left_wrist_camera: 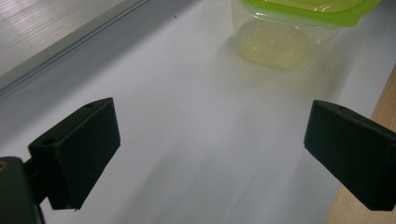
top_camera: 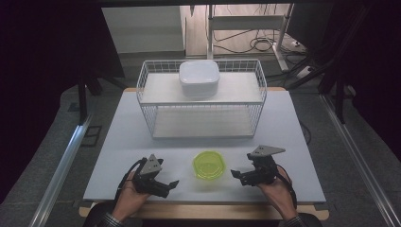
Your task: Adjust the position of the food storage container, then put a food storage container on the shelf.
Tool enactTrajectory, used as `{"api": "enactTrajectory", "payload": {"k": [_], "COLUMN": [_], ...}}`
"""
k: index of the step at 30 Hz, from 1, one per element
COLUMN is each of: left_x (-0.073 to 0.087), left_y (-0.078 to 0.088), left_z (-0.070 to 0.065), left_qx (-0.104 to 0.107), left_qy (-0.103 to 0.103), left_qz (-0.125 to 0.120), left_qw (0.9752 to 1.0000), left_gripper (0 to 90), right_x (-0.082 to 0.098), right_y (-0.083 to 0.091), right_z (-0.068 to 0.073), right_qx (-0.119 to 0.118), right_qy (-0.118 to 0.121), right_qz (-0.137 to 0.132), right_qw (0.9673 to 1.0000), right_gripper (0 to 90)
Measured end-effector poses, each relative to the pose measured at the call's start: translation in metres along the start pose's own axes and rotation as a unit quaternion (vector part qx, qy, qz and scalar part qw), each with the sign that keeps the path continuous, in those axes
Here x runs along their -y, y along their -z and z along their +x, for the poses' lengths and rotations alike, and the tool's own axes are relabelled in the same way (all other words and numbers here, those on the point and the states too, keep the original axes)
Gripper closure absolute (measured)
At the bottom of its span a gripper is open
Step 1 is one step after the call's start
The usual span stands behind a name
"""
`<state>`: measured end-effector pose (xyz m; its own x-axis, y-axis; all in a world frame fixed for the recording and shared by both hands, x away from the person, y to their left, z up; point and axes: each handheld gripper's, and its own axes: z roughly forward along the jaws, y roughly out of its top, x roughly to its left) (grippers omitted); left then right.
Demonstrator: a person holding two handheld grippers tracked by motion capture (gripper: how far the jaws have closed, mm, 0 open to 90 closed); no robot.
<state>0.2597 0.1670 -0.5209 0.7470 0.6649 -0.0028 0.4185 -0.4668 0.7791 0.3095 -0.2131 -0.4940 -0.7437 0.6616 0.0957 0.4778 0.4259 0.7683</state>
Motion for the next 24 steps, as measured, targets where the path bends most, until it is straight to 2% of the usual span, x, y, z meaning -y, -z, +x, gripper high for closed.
{"api": "enactTrajectory", "payload": {"k": [7, 16, 21, 24], "left_x": [0.0, 0.0, 0.0, 0.0], "left_y": [0.001, 0.0, -0.001, -0.001], "left_z": [0.001, 0.0, 0.0, 0.0], "left_qx": [-0.002, -0.003, -0.003, -0.003], "left_qy": [0.004, 0.003, 0.003, 0.003], "left_qz": [-0.006, -0.002, -0.001, -0.001], "left_qw": [1.0, 1.0, 1.0, 1.0], "left_gripper": [3.4, 3.4, 3.4, 3.4], "right_x": [-0.002, -0.007, -0.011, -0.015], "right_y": [-0.002, -0.004, -0.006, -0.006], "right_z": [0.002, 0.003, 0.005, 0.006], "right_qx": [0.001, -0.006, -0.013, -0.025], "right_qy": [0.0, -0.036, -0.051, -0.051], "right_qz": [-0.001, 0.005, 0.029, 0.03], "right_qw": [1.0, 0.9993, 0.9982, 0.9979], "right_gripper": [5.9, 3.3, 10.6, 16.2]}}
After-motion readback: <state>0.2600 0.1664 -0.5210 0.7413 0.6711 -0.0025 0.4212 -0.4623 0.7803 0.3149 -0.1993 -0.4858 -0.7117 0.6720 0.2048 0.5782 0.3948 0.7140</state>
